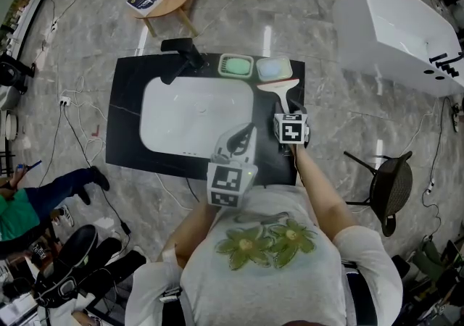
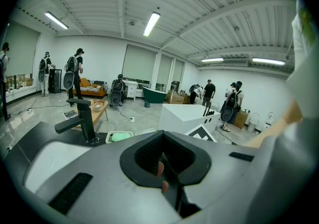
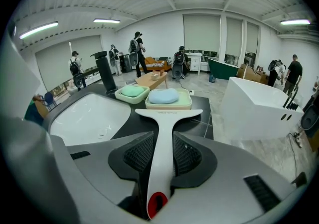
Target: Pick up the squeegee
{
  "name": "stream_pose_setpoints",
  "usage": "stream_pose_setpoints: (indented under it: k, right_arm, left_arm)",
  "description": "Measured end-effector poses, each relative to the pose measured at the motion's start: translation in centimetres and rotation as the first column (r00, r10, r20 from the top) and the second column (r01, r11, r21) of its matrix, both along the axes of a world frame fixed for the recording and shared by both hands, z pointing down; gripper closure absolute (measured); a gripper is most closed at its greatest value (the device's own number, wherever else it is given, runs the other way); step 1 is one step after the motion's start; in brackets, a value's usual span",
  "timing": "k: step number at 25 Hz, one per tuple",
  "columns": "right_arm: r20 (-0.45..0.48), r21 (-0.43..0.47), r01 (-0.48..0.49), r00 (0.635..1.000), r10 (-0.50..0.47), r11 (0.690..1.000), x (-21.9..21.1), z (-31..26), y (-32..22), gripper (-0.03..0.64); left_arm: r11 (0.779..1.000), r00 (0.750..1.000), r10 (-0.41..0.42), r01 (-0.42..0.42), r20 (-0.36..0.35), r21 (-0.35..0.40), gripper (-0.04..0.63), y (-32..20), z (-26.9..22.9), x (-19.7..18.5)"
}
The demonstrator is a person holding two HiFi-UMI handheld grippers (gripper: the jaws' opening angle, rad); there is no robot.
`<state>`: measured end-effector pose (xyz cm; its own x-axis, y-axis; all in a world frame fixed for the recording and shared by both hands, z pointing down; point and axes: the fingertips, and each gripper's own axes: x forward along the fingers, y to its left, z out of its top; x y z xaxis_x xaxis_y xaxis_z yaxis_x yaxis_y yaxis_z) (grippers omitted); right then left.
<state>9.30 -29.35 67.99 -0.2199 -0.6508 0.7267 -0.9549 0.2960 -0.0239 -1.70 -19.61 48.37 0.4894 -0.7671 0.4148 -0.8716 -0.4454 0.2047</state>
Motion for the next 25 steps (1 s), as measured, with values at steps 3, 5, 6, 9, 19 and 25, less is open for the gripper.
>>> stream_pose_setpoints:
  k: [3, 5, 6, 9, 19, 25]
  right_arm:
    - [-0.006, 0.003, -0.006, 1.0, 0.006, 1.0, 0.14, 0.19, -0.03, 0.502]
    - [-0.005, -0.004, -0.005, 1.0, 0.005, 1.0, 0.11, 0.5, 0.02, 0.502]
    - [-0.005, -0.007, -0.004, 1.0, 0.004, 1.0, 0.12, 0.68, 0.03, 0.502]
    - [-0.008, -0.006, 0.002, 1.0, -0.002, 1.0, 0.15, 0.8, 0.02, 0.502]
    - [0.013, -0.023, 0.001, 1.0, -0.001, 1.0, 0.45, 0.38, 0.11, 0.509]
    - [0.019, -0.015, 0.005, 1.0, -0.004, 1.0, 0.62, 0.2, -0.01, 0.511]
  left_arm:
    - [1.0, 1.0, -0.003, 0.003, 0.001, -0.001, 0.586, 0.09, -0.05, -0.02]
    - [1.0, 1.0, -0.003, 0.003, 0.003, -0.001, 0.586, 0.12, -0.05, -0.06]
    - [1.0, 1.0, -0.003, 0.003, 0.005, -0.001, 0.586, 0.1, -0.03, -0.07]
    - [1.0, 1.0, -0.005, 0.005, 0.006, -0.002, 0.586, 0.1, 0.0, -0.04]
    - [1.0, 1.0, -0.005, 0.005, 0.011, -0.003, 0.586, 0.1, -0.23, 0.18]
    - [1.0, 1.0, -0.001, 0.001, 0.011, -0.004, 0.586, -0.24, -0.18, 0.24]
